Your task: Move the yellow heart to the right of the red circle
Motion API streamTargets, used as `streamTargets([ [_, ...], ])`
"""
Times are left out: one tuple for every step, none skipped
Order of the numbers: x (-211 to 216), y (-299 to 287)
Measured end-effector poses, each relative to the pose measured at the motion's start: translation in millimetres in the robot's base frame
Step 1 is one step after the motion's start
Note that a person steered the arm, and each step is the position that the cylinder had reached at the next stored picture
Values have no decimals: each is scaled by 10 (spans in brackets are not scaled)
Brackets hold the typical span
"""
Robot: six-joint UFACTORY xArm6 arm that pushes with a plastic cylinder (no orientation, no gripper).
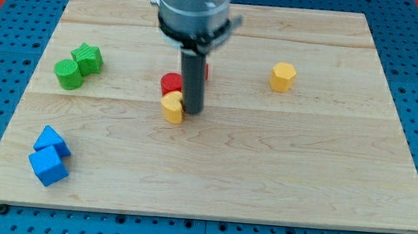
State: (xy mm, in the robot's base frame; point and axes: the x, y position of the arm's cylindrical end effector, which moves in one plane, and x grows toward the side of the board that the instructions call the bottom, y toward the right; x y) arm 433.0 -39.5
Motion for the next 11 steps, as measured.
streamTargets([
  [-300,-51],
  [46,248],
  [627,-36],
  [760,-591],
  [846,-299],
  [616,-293],
  [77,-789],
  [13,-749],
  [183,-744],
  [311,-622],
  [527,-294],
])
